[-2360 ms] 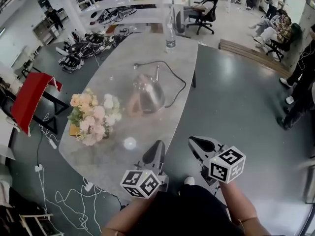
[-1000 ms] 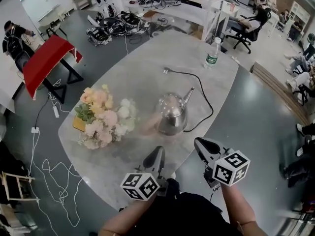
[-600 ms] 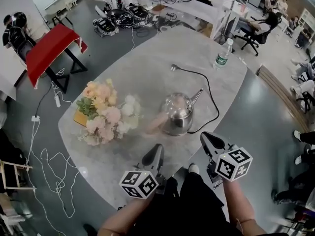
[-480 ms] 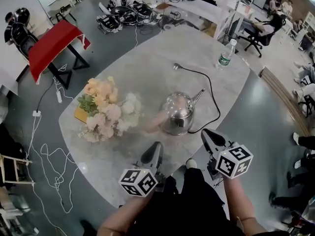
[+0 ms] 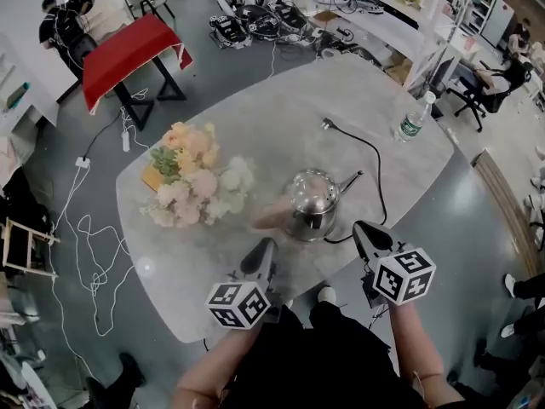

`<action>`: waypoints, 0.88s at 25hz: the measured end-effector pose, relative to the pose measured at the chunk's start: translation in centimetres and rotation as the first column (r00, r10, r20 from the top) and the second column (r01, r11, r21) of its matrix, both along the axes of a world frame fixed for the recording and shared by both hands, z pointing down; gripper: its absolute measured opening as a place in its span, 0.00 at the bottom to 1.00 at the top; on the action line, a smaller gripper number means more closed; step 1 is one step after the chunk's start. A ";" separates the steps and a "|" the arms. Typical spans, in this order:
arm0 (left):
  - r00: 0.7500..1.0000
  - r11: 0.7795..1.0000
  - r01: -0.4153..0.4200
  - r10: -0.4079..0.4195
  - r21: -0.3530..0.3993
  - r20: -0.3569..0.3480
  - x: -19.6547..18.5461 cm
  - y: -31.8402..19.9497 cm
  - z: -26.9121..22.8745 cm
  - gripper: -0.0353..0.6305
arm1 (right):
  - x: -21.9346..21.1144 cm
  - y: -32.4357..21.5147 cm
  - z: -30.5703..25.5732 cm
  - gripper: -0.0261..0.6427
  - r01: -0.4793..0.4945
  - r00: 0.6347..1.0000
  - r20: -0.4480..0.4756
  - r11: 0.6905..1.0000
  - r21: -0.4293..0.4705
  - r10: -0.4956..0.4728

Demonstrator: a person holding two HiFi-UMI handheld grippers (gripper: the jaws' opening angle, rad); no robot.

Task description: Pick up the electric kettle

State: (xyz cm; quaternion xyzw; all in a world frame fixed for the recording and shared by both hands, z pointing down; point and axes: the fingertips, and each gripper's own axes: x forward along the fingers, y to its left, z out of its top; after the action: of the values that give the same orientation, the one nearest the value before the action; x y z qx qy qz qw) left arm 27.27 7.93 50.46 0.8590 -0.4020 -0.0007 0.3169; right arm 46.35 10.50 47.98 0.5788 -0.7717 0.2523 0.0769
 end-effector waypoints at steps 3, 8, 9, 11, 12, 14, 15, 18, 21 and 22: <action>0.999 0.999 0.047 -0.047 0.006 0.012 0.3 -0.5 0.1 0.08 | 1.0 -0.8 0.1 0.05 0.020 1.000 -0.006 1.000 0.001 -0.020; 0.994 0.995 0.102 -0.102 -0.010 0.035 0.5 -1.0 0.9 0.08 | 2.0 -1.9 0.9 0.05 0.039 0.999 -0.005 0.999 -0.016 -0.039; 0.993 0.993 0.115 -0.114 -0.016 0.037 0.4 -1.1 1.1 0.08 | 2.2 -2.1 1.1 0.05 0.039 0.999 -0.003 0.999 -0.019 -0.039; 0.988 0.988 0.151 -0.150 -0.021 0.038 0.0 -1.3 1.4 0.10 | 2.5 -2.5 1.5 0.05 0.039 0.999 0.001 0.999 -0.025 -0.039; 0.985 0.985 0.171 -0.170 -0.022 0.037 -0.2 -1.4 1.5 0.12 | 2.6 -2.8 1.7 0.05 0.039 0.999 0.000 0.999 -0.027 -0.039; 0.979 0.979 0.203 -0.202 -0.026 0.031 -0.5 -1.7 1.7 0.19 | 2.9 -3.2 2.0 0.05 0.037 0.999 -0.004 0.999 -0.031 -0.037; 0.976 0.976 0.216 -0.215 -0.029 0.029 -0.5 -2.0 1.7 0.22 | 3.1 -3.4 2.2 0.05 0.034 0.999 -0.008 0.999 -0.032 -0.035; 0.967 0.966 0.256 -0.255 -0.032 0.017 -0.7 -2.8 2.0 0.28 | 3.6 -4.0 2.7 0.05 0.036 0.999 -0.022 0.999 -0.034 -0.037; 0.956 0.956 0.291 -0.292 -0.031 -0.008 -0.7 -3.6 2.0 0.32 | 3.8 -4.6 3.1 0.12 0.052 0.998 -0.028 0.998 -0.035 -0.052; 0.954 0.954 0.299 -0.300 -0.029 -0.012 -0.6 -3.9 2.1 0.33 | 3.8 -4.8 3.1 0.20 0.058 0.998 -0.026 0.998 -0.035 -0.059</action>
State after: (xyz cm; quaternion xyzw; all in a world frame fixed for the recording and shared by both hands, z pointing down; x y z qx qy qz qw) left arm 26.63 3.99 52.52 0.7837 -0.5249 -0.0503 0.3281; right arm 50.19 5.70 51.10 0.5578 -0.7827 0.2554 0.1047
